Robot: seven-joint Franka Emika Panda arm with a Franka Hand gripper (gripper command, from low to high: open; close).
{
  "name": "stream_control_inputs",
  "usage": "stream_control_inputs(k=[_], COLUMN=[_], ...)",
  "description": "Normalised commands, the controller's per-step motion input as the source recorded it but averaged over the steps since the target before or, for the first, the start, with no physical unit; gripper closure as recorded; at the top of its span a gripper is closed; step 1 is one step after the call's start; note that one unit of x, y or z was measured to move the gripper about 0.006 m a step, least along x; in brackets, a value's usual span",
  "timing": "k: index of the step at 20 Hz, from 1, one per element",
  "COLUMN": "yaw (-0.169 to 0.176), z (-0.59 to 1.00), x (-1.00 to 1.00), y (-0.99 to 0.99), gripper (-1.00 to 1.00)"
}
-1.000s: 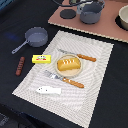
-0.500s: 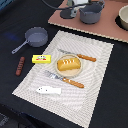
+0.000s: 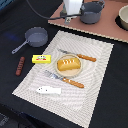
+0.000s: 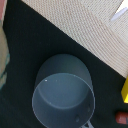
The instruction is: Interact with the objects in diverse but meaningful ways.
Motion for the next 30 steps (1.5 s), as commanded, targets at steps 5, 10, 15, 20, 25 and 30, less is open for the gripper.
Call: stream_control_inputs(k=[5,10,15,20,25,30], yaw=[-0.106,-0.101,-0.094,-0.125,-0.16,-0.131], z=[-0.33,-0.31,-0.14,0.0,0.0,-0.06], x=[-0.92,-0.92,-0.89,-0.6,-0.21,-0.18], y=[-0.26,-0.25,-0.24,-0.3,-0.19,-0.14], gripper=[-1.0,-1.0,-1.0,-1.0,-1.0,-1.0])
